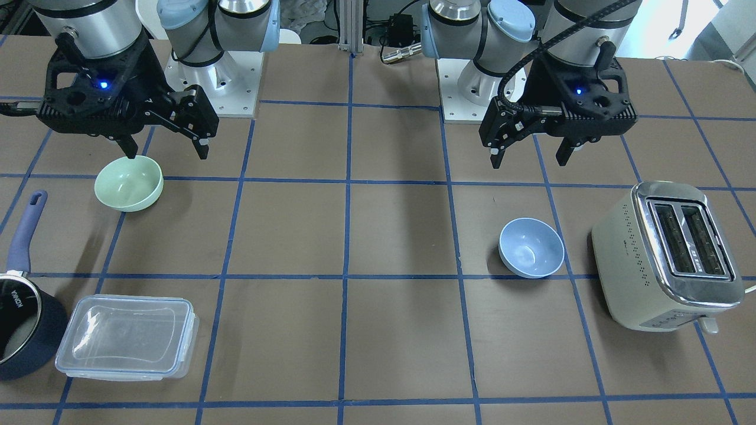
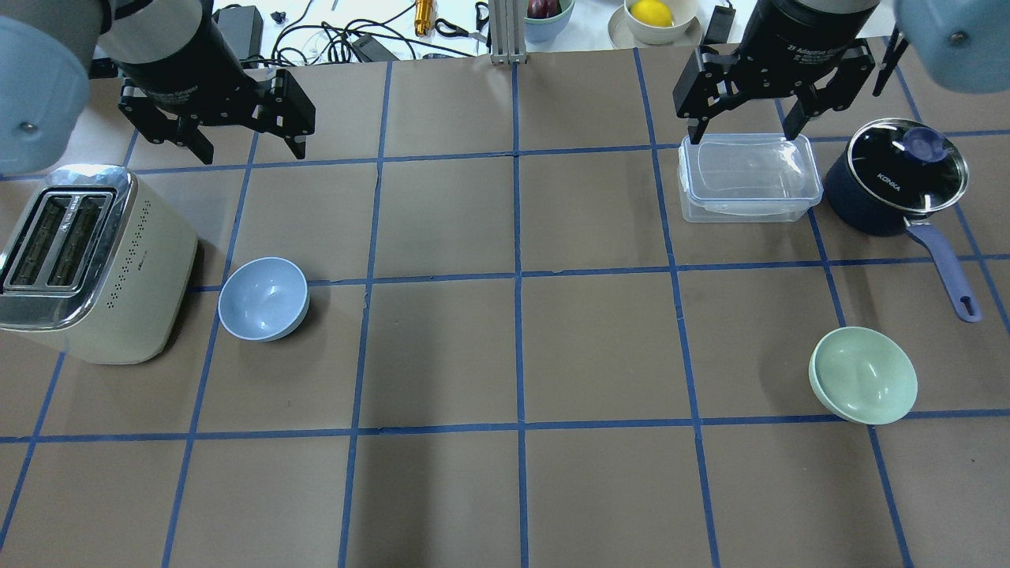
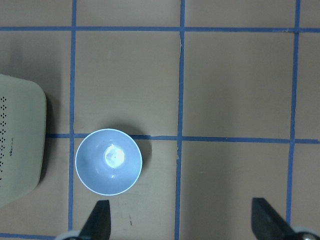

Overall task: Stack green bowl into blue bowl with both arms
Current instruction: 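Lower the left gripper onto the rim of the pale blue bowl and grasp it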

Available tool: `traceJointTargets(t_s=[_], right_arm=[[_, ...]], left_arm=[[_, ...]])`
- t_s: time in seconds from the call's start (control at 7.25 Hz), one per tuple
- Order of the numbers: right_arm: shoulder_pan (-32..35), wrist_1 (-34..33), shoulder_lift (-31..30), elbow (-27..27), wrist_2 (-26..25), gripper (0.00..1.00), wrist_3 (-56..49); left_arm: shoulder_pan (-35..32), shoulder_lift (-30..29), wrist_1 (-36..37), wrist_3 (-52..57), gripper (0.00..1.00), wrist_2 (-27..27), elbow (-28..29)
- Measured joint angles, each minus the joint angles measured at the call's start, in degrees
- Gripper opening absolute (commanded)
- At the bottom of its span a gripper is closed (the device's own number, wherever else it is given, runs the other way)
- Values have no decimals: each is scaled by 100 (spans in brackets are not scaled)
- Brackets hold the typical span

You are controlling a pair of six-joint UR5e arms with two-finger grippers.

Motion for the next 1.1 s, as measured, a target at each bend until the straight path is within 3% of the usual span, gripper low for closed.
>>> traceJointTargets(t_s=[0.41,0.69,0.97,1.1], right_arm=[[0,0,6,2,0,100,4],[0,8,8,-16,6,100,5],[-5,22,17,-29,3,100,-12],[-8,25,23,-27,1,100,-15]], left_arm=[[23,37,10,1,100,15,-131],[237,-141,241,170,100,43,-720],[680,-520,1609,469,100,43,-1877],[775,-758,2422,546,90,46,-2380]])
